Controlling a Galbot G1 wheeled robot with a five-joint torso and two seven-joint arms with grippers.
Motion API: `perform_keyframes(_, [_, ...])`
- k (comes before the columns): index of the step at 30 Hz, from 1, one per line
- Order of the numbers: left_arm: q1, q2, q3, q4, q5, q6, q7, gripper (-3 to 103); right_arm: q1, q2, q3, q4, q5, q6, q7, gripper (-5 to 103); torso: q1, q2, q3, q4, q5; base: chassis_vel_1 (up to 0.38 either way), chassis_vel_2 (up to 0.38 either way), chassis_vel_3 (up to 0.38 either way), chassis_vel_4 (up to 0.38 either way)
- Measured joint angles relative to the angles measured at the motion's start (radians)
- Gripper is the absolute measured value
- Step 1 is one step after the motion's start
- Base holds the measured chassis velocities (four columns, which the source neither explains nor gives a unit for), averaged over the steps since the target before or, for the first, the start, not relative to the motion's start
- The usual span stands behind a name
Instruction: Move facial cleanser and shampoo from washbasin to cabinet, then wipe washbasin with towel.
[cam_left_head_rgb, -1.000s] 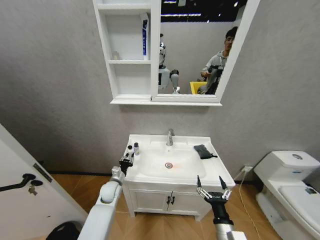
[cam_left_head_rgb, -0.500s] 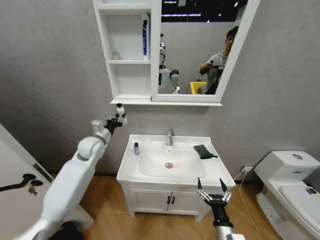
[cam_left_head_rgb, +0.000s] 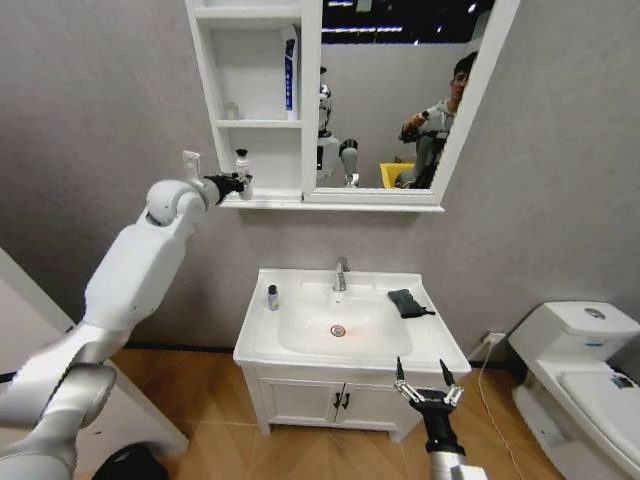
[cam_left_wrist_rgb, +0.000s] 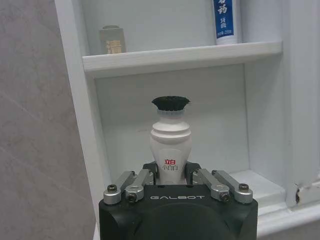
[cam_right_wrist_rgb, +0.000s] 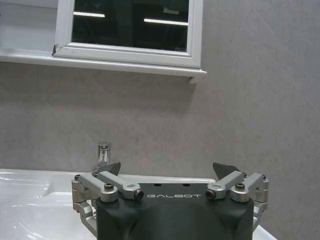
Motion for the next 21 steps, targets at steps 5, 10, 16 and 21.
perform_keyframes(5, [-0.055, -0.051, 0.006, 0.123, 0.049, -0.008, 0.029, 28, 0.009, -0.001, 0.0, -0.015, 0.007, 0.006, 0.0, 100, 0.0, 0.0, 0.0, 0.0001, -0.0001, 0.0, 0.0, 0.0, 0.0])
perform_keyframes(10, [-0.092, -0.107, 0.007, 0.219, 0.094, -0.04, 0.047, 28, 0.014, -0.001, 0.006, -0.033, 0.02, 0.016, 0.0, 100, 0.0, 0.0, 0.0, 0.0001, 0.0, 0.0, 0.0, 0.0, 0.0])
perform_keyframes(16, [-0.095, -0.148, -0.004, 0.256, 0.146, -0.064, 0.052, 28, 0.008, -0.008, 0.014, -0.047, 0.03, 0.029, 0.0, 100, 0.0, 0.0, 0.0, -0.0003, 0.0002, 0.0, 0.0, 0.0, 0.0])
perform_keyframes(21, [-0.09, -0.149, -0.003, 0.27, 0.15, -0.074, 0.053, 41, 0.009, -0.009, 0.015, -0.052, 0.033, 0.032, 0.0, 100, 0.0, 0.0, 0.0, 0.0003, -0.0001, 0.0, 0.0, 0.0, 0.0])
